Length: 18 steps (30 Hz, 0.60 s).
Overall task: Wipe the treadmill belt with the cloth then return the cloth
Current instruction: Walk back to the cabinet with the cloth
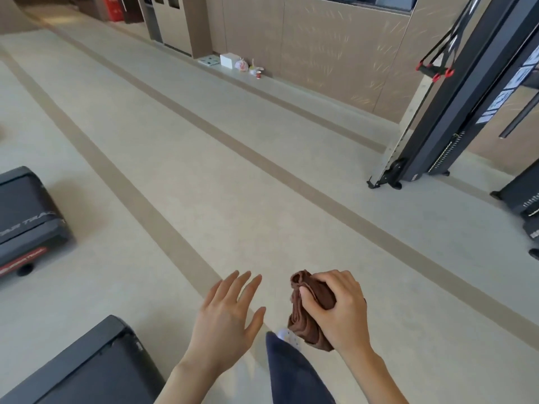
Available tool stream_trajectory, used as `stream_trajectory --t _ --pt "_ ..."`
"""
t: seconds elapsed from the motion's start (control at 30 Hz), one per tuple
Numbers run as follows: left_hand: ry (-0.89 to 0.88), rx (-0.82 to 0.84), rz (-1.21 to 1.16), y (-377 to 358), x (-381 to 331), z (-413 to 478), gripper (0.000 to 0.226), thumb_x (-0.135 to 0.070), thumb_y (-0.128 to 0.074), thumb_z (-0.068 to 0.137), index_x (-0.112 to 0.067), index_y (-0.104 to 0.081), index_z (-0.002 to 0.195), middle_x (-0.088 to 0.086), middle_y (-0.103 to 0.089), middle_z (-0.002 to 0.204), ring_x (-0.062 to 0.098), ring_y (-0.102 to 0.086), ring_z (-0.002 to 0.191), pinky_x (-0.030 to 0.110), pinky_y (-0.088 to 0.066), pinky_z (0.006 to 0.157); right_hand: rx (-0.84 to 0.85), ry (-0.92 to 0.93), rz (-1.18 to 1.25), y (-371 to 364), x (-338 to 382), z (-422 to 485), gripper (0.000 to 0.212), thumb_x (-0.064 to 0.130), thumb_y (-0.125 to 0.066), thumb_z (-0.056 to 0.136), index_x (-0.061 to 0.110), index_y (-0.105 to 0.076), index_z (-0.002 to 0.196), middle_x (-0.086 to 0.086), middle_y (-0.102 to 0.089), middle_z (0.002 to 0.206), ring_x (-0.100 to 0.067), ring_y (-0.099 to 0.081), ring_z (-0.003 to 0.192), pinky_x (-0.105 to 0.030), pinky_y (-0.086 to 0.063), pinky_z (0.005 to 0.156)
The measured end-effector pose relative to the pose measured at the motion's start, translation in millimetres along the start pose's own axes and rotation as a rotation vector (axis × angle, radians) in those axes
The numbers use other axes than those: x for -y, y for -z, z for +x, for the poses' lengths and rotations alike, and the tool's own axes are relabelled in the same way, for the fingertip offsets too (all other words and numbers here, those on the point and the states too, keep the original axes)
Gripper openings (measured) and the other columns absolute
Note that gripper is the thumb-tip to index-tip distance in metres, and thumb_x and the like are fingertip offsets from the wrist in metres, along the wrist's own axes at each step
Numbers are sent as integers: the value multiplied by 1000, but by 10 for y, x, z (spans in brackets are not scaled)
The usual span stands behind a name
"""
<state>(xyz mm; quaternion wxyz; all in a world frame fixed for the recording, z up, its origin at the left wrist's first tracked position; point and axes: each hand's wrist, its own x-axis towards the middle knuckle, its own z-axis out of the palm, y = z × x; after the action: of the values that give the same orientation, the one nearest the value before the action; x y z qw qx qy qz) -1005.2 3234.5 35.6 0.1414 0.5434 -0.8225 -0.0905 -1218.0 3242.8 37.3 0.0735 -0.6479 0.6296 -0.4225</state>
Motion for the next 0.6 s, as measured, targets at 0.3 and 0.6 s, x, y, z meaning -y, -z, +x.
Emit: stream_trajectory --t 0.3,0.6 --pt "11 -9 98 -100 467 1457 49 -47 -40 89 -23 -60 127 -3 -62 124 21 -58 117 33 -31 101 46 22 55 -707 -655 1462 18 49 -59 74 37 -55 87 28 -54 78 -5 -48 79 -21 -40 69" --pt "14 -65 194 120 753 3257 49 -46 -41 88 -22 -59 128 -4 -61 126 20 -55 121 35 -32 100 62 41 142 -1272 -1202 3335 17 48 -60 74 35 -60 86 25 -59 80 -9 -52 75 -35 -47 67"
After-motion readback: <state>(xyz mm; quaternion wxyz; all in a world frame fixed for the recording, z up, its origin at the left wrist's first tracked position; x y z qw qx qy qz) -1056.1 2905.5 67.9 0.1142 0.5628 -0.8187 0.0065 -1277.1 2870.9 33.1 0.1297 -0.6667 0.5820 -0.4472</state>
